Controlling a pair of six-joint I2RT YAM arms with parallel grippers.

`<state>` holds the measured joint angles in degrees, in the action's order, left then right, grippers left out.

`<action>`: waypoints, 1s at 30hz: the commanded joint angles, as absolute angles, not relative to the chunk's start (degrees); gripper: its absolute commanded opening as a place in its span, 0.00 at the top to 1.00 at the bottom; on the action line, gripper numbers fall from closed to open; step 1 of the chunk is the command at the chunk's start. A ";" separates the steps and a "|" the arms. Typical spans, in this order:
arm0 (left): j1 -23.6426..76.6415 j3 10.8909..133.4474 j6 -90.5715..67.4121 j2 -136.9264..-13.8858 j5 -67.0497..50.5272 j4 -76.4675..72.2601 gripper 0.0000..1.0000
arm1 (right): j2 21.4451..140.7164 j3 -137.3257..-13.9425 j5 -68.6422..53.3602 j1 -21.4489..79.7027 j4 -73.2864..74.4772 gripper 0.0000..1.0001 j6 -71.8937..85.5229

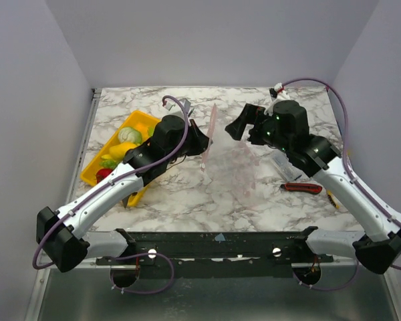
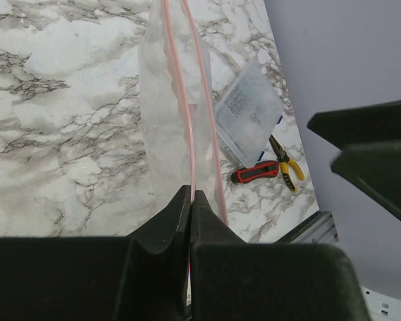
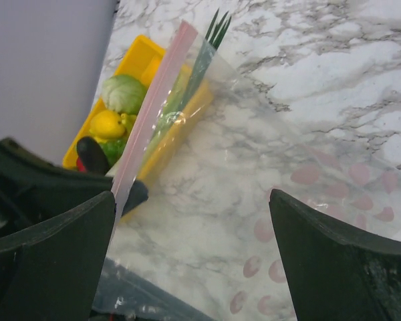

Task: Place the food in the zip-top bag and seal the zipper
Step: Open the zipper of the food storage bag at the center of the board.

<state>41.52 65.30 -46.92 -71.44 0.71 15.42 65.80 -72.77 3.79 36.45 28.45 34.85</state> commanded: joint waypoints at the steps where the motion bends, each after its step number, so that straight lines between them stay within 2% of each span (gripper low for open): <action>1: 44.23 65.09 -42.82 -69.23 9.09 13.49 1.00 | 72.29 -80.92 13.06 38.22 38.65 0.00 37.87; 8: 44.89 70.48 -40.61 -71.16 11.18 18.20 1.00 | 82.41 -96.26 25.42 43.51 46.69 0.02 34.78; 13: 45.23 70.93 -40.52 -71.07 12.20 17.93 1.00 | 88.78 -103.77 31.02 45.28 50.99 0.16 33.36; 21: 45.86 72.78 -40.69 -72.65 12.11 18.95 1.00 | 94.77 -110.63 37.57 49.05 53.78 0.16 32.30; 30: 46.20 74.43 -40.17 -73.80 12.72 20.04 1.00 | 94.31 -114.40 41.43 50.96 55.27 0.16 31.57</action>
